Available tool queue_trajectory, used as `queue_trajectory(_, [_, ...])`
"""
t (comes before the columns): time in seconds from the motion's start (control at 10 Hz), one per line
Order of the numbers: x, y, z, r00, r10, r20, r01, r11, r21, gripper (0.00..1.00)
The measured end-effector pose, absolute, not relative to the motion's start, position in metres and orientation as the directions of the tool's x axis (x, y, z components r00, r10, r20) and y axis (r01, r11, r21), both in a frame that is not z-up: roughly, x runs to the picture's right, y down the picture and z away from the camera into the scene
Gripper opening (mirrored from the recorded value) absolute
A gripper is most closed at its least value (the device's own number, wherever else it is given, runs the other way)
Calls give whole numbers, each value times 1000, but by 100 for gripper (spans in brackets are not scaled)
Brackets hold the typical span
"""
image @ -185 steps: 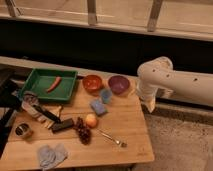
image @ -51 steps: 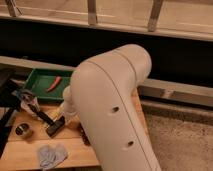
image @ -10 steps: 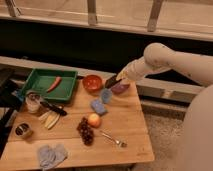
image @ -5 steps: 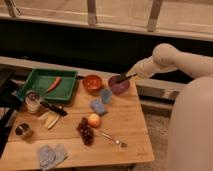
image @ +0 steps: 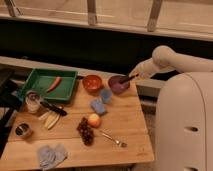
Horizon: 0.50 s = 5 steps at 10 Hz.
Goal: Wipe purple bowl with eraser
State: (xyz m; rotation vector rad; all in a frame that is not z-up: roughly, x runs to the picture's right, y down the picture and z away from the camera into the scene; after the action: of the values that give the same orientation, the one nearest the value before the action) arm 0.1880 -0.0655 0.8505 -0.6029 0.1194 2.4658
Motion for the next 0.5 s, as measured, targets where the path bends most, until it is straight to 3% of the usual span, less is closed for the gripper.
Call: queue_trajectory(0.5, [158,-69,891,-719,497,-486,-543,-838,-52,0])
